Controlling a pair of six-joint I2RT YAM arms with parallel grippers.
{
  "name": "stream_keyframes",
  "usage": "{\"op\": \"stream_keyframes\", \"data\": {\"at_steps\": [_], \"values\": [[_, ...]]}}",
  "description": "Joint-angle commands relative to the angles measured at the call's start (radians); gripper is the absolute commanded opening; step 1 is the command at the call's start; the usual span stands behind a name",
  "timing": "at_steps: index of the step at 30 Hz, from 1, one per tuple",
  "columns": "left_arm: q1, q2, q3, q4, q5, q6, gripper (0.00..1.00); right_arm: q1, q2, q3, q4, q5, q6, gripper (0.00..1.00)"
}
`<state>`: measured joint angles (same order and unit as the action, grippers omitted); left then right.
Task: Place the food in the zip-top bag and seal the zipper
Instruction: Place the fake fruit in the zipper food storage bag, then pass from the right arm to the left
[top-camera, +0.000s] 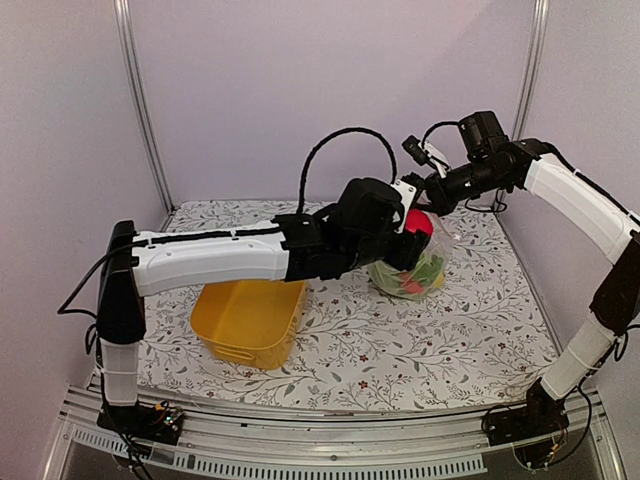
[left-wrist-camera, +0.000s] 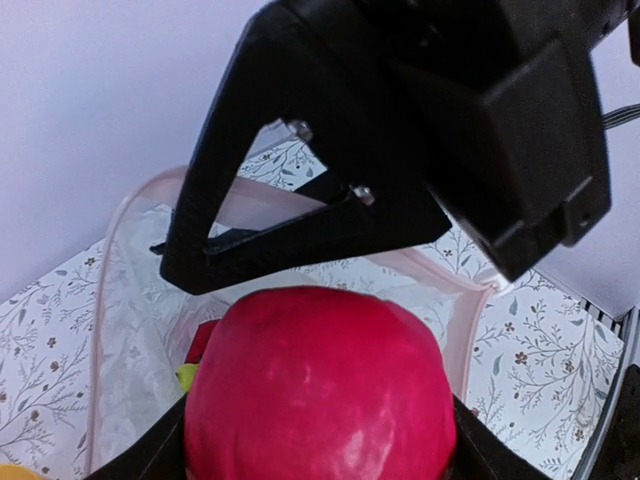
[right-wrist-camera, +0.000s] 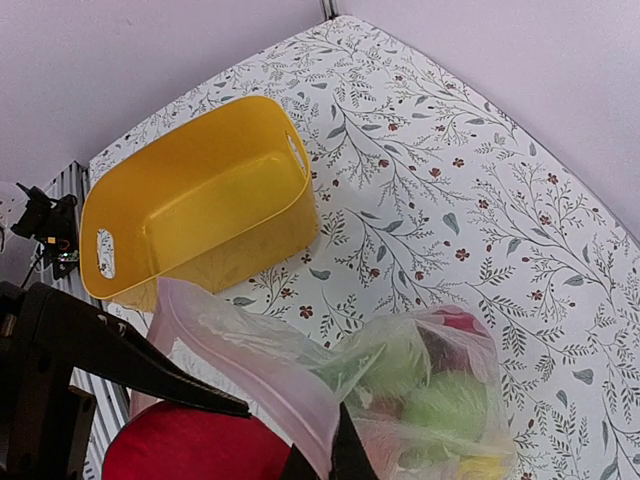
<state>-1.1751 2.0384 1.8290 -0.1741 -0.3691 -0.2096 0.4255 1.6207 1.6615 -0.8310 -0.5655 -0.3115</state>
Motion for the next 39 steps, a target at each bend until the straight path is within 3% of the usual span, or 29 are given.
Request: {"op": "stream_keyframes", "data": {"at_steps": [1, 5, 7, 14, 17, 20, 22, 25, 27, 31, 36, 39], "values": [[-0.006, 0.057, 0.077, -0.1, -0.078, -0.001, 0.71, 0.009, -0.024, 0.021, 0.003, -0.018, -0.001, 0.0], [-0.009, 0.09, 0.151, -0.143, -0.061, 0.019, 0.84, 0.009, -0.022, 0.019, 0.008, -0.006, 0.0, 0.0], [-0.011, 0.093, 0.171, -0.154, -0.081, 0.04, 0.99, 0.009, -0.021, 0.022, 0.009, 0.007, 0.002, 0.0], [-0.054, -0.06, 0.022, -0.003, -0.097, 0.216, 1.0, 0.009, -0.018, 0.011, 0.017, 0.015, 0.006, 0.0], [-0.075, -0.17, -0.119, 0.113, -0.032, 0.326, 1.0, 0.009, -0.016, 0.011, 0.018, 0.015, 0.002, 0.0], [-0.077, -0.249, -0.224, 0.12, 0.088, 0.401, 1.0, 0.009, -0.016, 0.009, 0.018, 0.014, -0.006, 0.0], [-0.075, -0.27, -0.243, 0.051, 0.153, 0.459, 0.96, 0.009, -0.018, 0.005, 0.015, 0.006, -0.011, 0.0], [-0.074, -0.256, -0.206, -0.096, 0.218, 0.523, 0.74, 0.009, -0.013, 0.002, 0.007, -0.016, -0.021, 0.0], [-0.068, -0.228, -0.165, -0.192, 0.261, 0.537, 0.67, 0.01, -0.005, 0.008, -0.006, -0.034, -0.026, 0.0], [-0.07, -0.146, -0.097, -0.292, 0.248, 0.542, 0.66, 0.017, -0.005, 0.009, -0.022, -0.058, -0.041, 0.0], [-0.068, -0.042, -0.032, -0.248, -0.013, 0.479, 0.7, 0.028, -0.029, -0.016, -0.031, -0.091, -0.069, 0.0], [-0.068, -0.01, -0.008, -0.218, -0.079, 0.477, 0.68, 0.037, -0.036, -0.023, -0.039, -0.1, -0.08, 0.0]]}}
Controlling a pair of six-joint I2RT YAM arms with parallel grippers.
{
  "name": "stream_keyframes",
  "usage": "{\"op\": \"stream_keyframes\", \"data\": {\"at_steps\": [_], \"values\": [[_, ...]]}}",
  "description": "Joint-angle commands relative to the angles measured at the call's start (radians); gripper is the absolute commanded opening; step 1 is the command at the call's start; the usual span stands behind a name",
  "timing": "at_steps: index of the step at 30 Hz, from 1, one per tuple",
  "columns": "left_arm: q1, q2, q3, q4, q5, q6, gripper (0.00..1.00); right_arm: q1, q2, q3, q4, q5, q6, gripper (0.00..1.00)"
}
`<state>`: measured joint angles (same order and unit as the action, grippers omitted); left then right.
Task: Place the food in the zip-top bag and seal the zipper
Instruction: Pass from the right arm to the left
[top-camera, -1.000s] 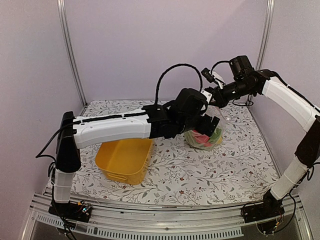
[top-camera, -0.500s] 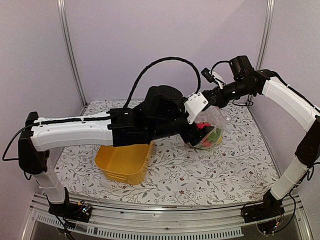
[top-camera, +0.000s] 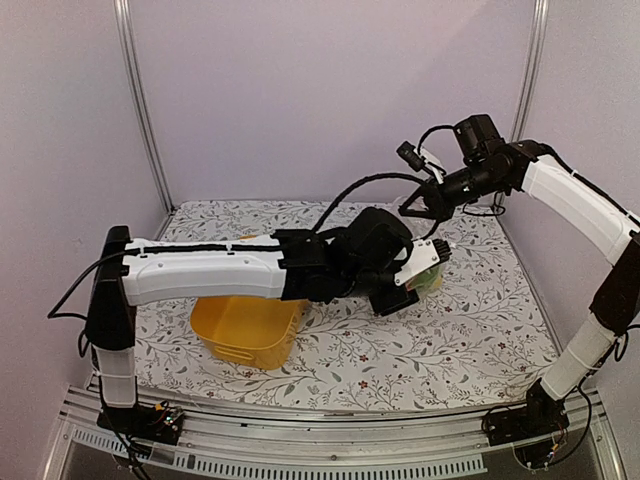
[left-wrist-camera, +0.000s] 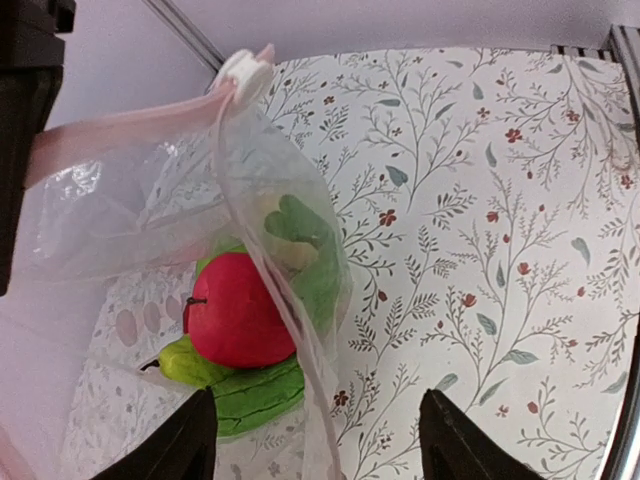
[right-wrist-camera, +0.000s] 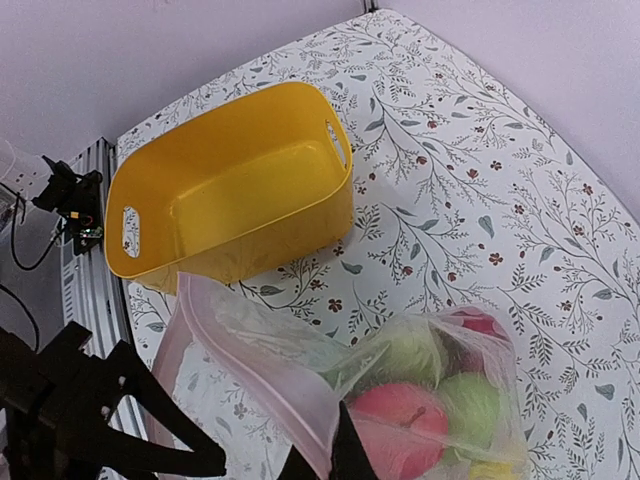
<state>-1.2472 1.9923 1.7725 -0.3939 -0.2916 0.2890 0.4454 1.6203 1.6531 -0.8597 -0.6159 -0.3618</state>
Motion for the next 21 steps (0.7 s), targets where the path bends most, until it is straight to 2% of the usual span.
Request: {"op": "stream_keyframes", "data": {"at_steps": [1, 5, 12, 19, 21], "values": [[0.004, 0.045, 0.056, 0.0, -0.162, -0.02, 0.66, 0.02, -0.036, -0.016, -0.013, -0.053, -0.033, 0.0], [0.007, 0.063, 0.081, -0.02, -0.132, -0.007, 0.56, 0.021, -0.037, -0.02, -0.017, -0.063, -0.035, 0.0], [0.006, 0.078, 0.087, -0.074, -0.068, 0.056, 0.3, 0.021, -0.038, -0.013, -0.015, -0.074, -0.028, 0.0], [0.006, 0.111, 0.118, -0.082, -0.084, 0.09, 0.28, 0.021, -0.021, 0.008, -0.027, -0.088, -0.025, 0.0], [0.007, 0.123, 0.139, -0.086, -0.096, 0.097, 0.19, 0.021, -0.018, 0.007, -0.029, -0.091, -0.026, 0.0]]}}
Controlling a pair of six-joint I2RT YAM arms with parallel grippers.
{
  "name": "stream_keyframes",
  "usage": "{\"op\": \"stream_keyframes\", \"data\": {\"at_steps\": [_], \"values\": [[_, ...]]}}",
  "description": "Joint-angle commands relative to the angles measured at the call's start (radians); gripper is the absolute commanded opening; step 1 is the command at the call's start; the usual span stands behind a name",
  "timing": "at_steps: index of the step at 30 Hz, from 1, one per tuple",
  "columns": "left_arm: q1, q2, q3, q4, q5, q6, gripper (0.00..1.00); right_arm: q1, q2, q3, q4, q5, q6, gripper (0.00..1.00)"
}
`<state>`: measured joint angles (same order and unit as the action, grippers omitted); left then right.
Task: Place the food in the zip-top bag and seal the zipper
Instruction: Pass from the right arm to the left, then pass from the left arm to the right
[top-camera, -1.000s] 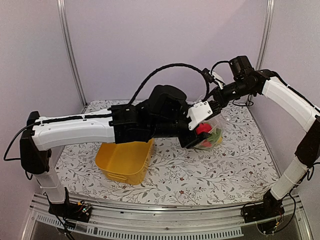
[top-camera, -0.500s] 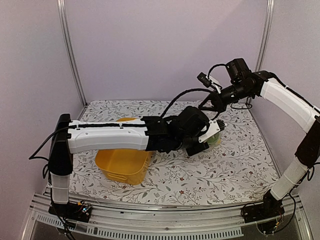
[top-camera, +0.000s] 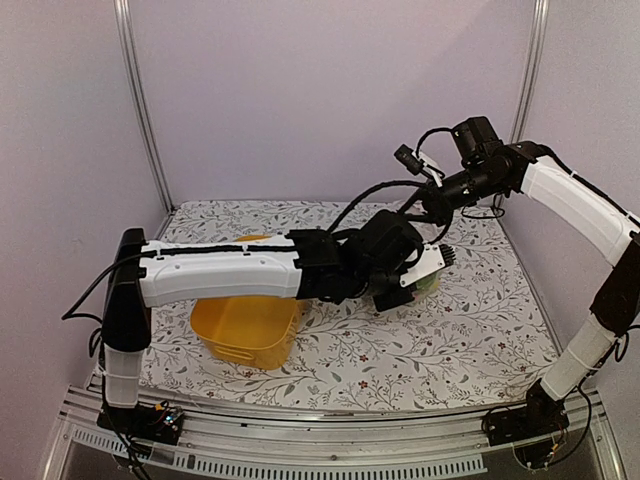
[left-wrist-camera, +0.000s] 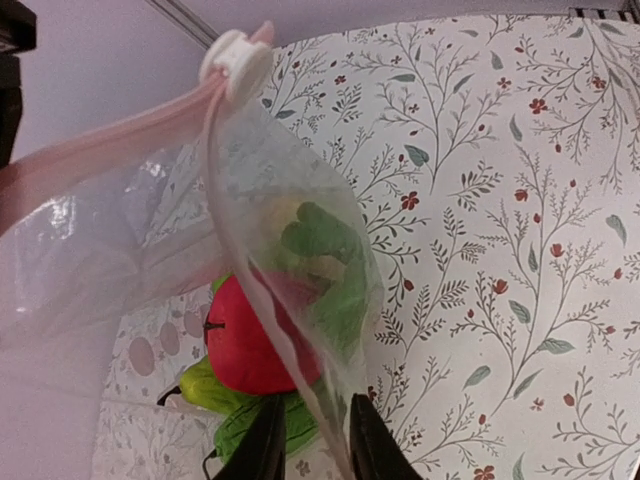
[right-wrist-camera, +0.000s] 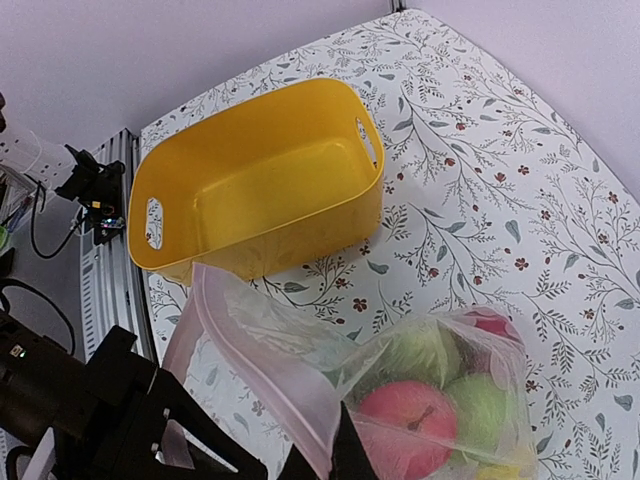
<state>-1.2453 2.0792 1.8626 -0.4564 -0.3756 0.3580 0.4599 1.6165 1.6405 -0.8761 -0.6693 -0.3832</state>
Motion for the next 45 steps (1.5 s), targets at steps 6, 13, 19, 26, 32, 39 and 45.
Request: {"op": "stream_keyframes", "data": {"at_steps": [6, 13, 19, 26, 32, 39, 45], "values": [[0.007, 0.022, 0.054, -0.001, -0.029, 0.041, 0.0, 0.007, -0.008, 0.019, -0.023, -0.057, -0.012, 0.01], [0.018, -0.056, 0.041, 0.009, -0.056, -0.012, 0.0, -0.081, -0.008, 0.141, -0.076, -0.112, -0.043, 0.33], [0.045, -0.136, 0.0, 0.027, -0.014, -0.087, 0.0, -0.268, -0.046, 0.117, -0.067, -0.303, -0.079, 0.44], [0.065, -0.177, -0.018, 0.029, 0.003, -0.111, 0.0, -0.35, -0.188, -0.159, -0.068, -0.481, -0.286, 0.52], [0.083, -0.165, -0.025, 0.04, 0.023, -0.124, 0.0, -0.349, -0.311, -0.354, 0.009, -0.552, -0.362, 0.57], [0.096, -0.15, -0.025, 0.049, 0.025, -0.145, 0.0, -0.339, -0.395, -0.43, 0.034, -0.567, -0.372, 0.61], [0.098, -0.144, -0.017, 0.076, 0.042, -0.148, 0.0, -0.307, -0.408, -0.492, 0.163, -0.486, -0.28, 0.56]]}}
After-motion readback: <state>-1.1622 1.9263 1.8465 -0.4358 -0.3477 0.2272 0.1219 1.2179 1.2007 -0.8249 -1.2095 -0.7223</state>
